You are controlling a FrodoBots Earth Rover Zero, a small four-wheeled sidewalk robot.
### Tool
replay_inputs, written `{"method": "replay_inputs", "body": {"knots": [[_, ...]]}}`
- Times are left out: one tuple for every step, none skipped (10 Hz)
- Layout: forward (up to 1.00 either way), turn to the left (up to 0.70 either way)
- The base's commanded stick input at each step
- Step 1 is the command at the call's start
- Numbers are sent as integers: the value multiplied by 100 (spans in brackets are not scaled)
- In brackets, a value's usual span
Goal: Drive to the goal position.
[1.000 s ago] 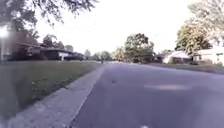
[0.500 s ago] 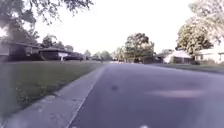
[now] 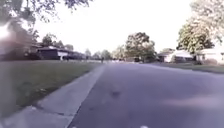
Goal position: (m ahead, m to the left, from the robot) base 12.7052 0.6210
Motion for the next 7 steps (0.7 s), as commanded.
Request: {"method": "replay_inputs", "body": {"knots": [[100, 0], [100, 0], [100, 0], [100, 0], [100, 0], [100, 0], [100, 0]]}}
